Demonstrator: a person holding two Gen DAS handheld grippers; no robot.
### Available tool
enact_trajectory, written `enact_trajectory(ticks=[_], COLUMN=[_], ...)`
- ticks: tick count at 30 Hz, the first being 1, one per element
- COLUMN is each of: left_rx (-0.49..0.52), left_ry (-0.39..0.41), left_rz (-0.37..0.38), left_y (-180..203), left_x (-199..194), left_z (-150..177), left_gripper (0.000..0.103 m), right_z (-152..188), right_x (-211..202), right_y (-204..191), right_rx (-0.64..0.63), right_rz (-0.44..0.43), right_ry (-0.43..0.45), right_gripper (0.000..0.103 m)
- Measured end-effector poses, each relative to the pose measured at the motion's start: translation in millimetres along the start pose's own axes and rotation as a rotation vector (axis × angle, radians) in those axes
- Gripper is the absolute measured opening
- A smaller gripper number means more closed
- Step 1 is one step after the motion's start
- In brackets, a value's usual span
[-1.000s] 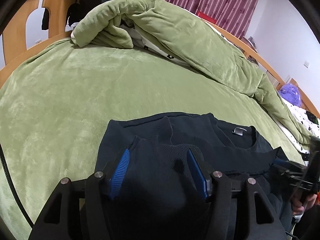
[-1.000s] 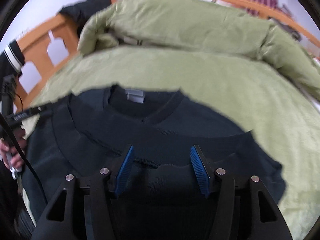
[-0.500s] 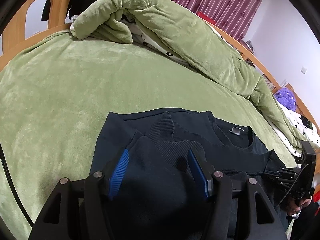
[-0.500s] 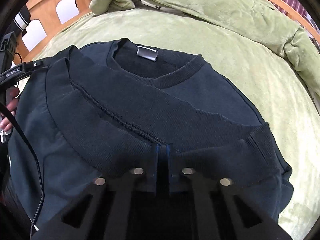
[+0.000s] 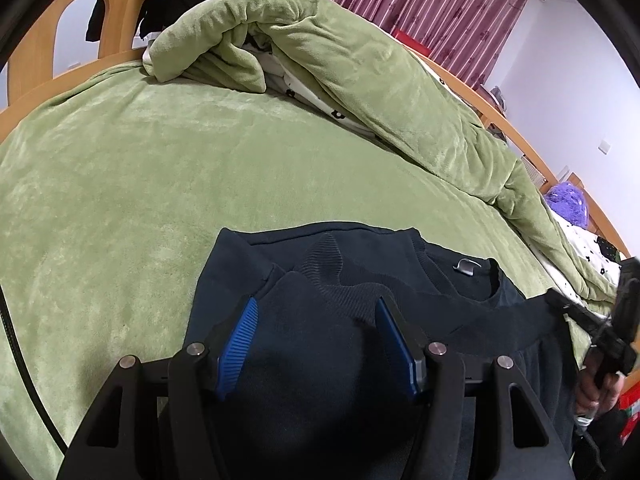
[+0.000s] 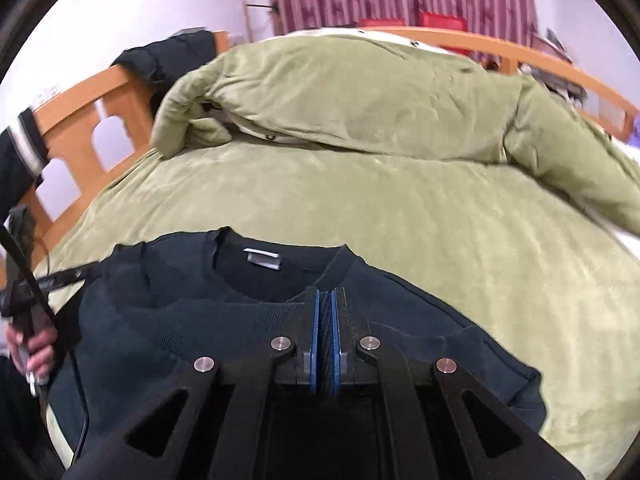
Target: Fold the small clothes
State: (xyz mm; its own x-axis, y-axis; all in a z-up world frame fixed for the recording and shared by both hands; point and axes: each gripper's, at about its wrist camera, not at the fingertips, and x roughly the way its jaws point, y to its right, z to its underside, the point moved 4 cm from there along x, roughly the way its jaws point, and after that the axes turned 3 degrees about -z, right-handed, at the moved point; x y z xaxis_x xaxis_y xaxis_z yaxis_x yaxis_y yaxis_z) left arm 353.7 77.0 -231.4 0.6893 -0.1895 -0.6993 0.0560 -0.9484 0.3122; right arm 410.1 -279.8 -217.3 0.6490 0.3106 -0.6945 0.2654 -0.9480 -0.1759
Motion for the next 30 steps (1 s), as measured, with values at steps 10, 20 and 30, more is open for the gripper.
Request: enact_trajectory(ticks=[10,20,30], left_rx=[0.06,0.161,0.153], left_ry=[-0.007,0.09,-0.04], left_rz=[-0.016,-0.058,-0.199], left_y=[14.5,32.9,19.1], left_x=[10.5,4.3,47.4], left_z=[-5.4,-15.6,-6.7], left_gripper=[0.059,0.06,0.013], right_z=[26.3,53.8,72.7], right_x=[41.1,-31.5,-15.1], right_y=[7.8,61.3,76.0], right_rx=[0.017,0.156,0.185], right_rz=[0.109,0.219,0.254], right_ry=[-0.146,-0.05,-0.068], right_gripper=[0.018,0.029,0.029])
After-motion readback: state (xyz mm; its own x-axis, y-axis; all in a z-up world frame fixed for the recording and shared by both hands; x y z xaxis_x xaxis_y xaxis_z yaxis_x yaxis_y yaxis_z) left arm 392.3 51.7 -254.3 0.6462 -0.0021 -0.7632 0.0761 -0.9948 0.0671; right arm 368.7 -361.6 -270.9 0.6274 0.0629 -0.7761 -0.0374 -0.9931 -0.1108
